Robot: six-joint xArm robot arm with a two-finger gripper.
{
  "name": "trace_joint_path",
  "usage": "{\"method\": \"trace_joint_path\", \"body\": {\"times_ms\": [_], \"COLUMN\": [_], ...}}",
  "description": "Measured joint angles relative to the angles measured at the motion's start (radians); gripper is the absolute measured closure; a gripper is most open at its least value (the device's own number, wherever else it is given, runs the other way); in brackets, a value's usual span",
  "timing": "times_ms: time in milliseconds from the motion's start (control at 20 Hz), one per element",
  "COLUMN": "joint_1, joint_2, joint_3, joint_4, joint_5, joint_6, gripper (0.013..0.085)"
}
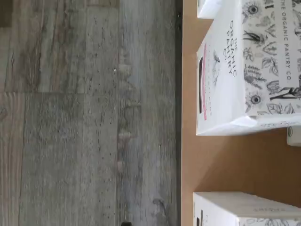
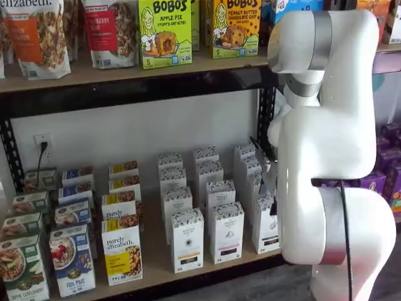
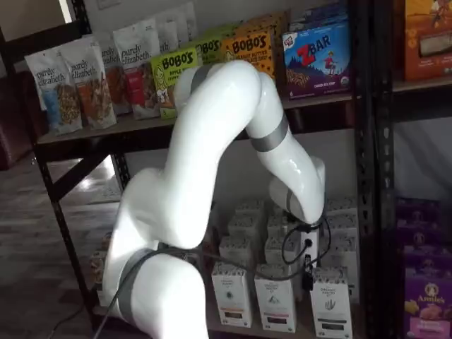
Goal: Pick up the white box with a green strip in the middle, on the bottom shelf, the sixth box from the left
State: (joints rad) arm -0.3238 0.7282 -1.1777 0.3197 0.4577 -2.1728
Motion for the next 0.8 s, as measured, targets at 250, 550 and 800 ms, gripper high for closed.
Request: {"method": "trace_joint_path", "body": {"times_ms": [250, 550, 800], "joint_1": [0.014, 0.02, 0.016], "joint_2": [0.037, 0.082, 0.13], "joint_3": [-0.058, -0.101, -0.15], "joint_4": [-0.059, -0.063, -0.101], "joint_5": [0.017, -0.015, -0.026], "joint_6": [0.068, 0.076, 0.106], "gripper": [0.013, 0.013, 0.013]}}
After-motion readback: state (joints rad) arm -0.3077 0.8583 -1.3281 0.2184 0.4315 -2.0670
